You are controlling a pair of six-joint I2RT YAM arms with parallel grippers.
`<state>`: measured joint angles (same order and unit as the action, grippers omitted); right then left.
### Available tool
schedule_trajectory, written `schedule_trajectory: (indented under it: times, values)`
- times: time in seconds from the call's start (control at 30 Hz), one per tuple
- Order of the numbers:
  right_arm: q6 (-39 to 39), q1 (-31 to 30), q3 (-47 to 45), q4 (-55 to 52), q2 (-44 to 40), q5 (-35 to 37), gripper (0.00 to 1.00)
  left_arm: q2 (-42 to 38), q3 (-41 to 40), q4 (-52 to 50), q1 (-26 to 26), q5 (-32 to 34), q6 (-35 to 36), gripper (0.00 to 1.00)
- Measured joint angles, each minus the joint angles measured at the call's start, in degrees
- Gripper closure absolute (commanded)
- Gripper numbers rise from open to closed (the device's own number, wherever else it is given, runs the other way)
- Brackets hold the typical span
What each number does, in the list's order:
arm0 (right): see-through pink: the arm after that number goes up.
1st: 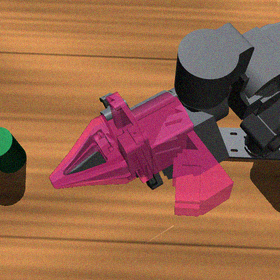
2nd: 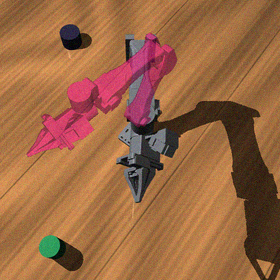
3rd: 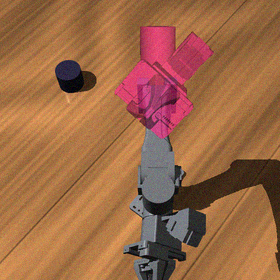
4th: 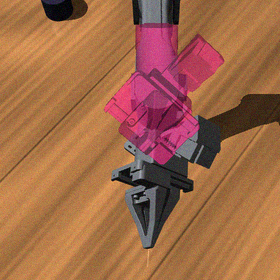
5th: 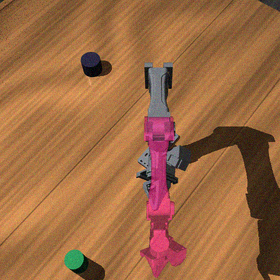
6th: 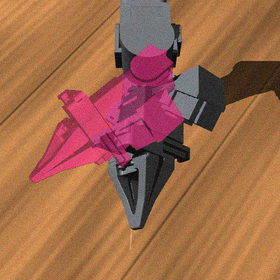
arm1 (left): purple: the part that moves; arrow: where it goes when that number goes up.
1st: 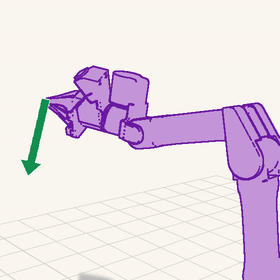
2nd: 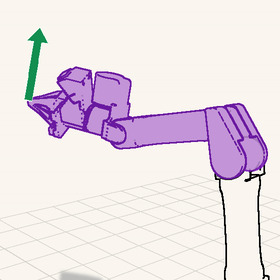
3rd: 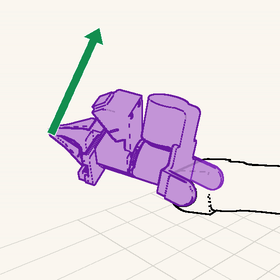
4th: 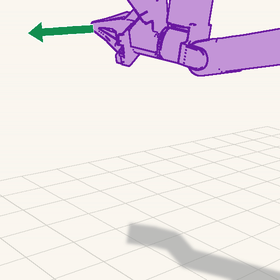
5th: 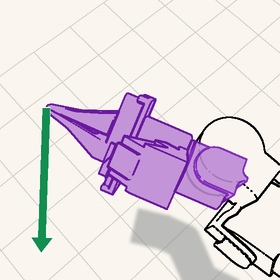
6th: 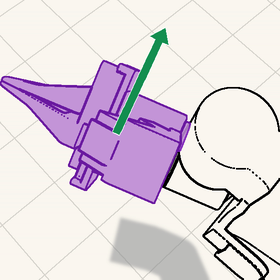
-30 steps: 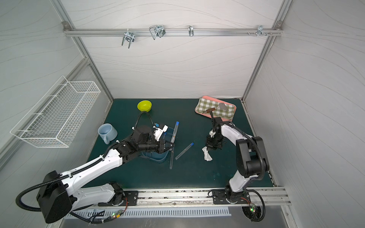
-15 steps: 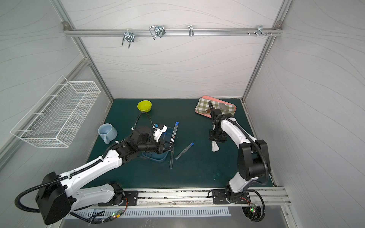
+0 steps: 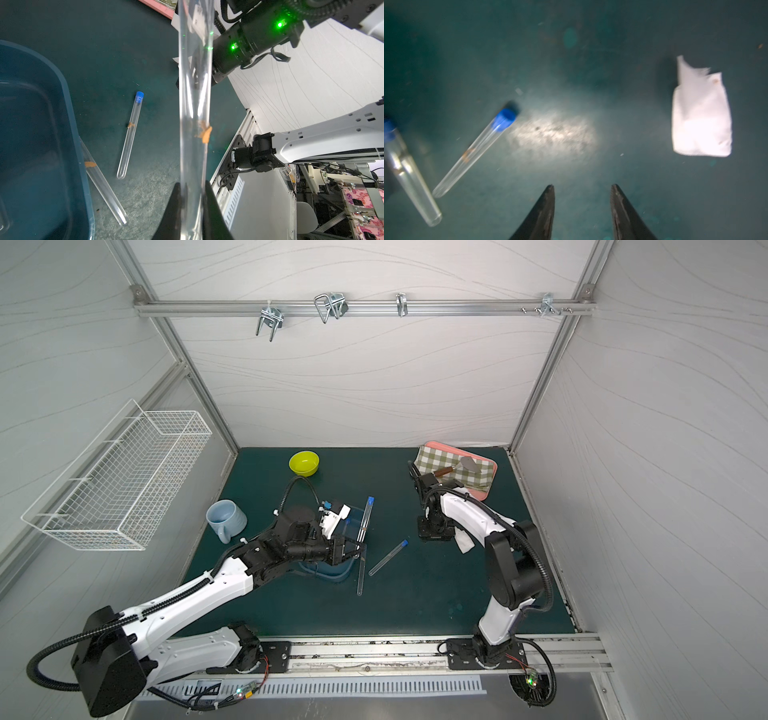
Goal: Wipe the exteriors of test tubes
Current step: Pick up the cleaning item at the center of the board.
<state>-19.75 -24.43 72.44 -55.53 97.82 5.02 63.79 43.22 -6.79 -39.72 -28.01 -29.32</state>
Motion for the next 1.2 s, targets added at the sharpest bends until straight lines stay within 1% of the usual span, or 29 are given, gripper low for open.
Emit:
schedule_trajectory:
  times: [0.2,0.33,0.63,0.83,0.87,0.93,1.1,1.2]
  values:
    - [2.27,6.73,0.42,1.79,0.00,1.53,0.55,-1.20,-0.52,-0.26,0.00,0.20,-0.02,0.94]
    - [3.93,9.46,0.59,3.23,1.29,2.12,0.57,-1.20,-0.63,-0.28,0.00,0.17,-0.02,0.94]
    - [6.49,10.19,1.27,6.10,7.30,4.42,0.66,-1.20,-0.63,-0.28,0.00,0.15,-0.15,0.94]
    - [7.80,10.78,4.00,6.69,10.21,6.93,0.73,-1.20,-0.74,-0.33,0.00,0.15,-0.46,0.94]
    - [7.91,10.93,4.24,6.88,10.71,7.28,0.74,-1.22,-0.74,-0.31,0.00,0.17,-0.46,0.94]
    - [8.35,11.10,4.33,7.21,11.54,7.98,0.80,-1.40,-0.76,-0.31,0.00,0.17,-0.50,0.94]
    - [9.22,11.65,4.22,7.48,12.87,8.11,1.00,-1.73,-0.76,-0.31,0.00,0.17,-0.66,0.94]
    - [9.18,11.89,3.76,7.80,12.63,6.80,1.00,-1.77,-0.85,-0.33,0.00,0.17,-0.74,0.94]
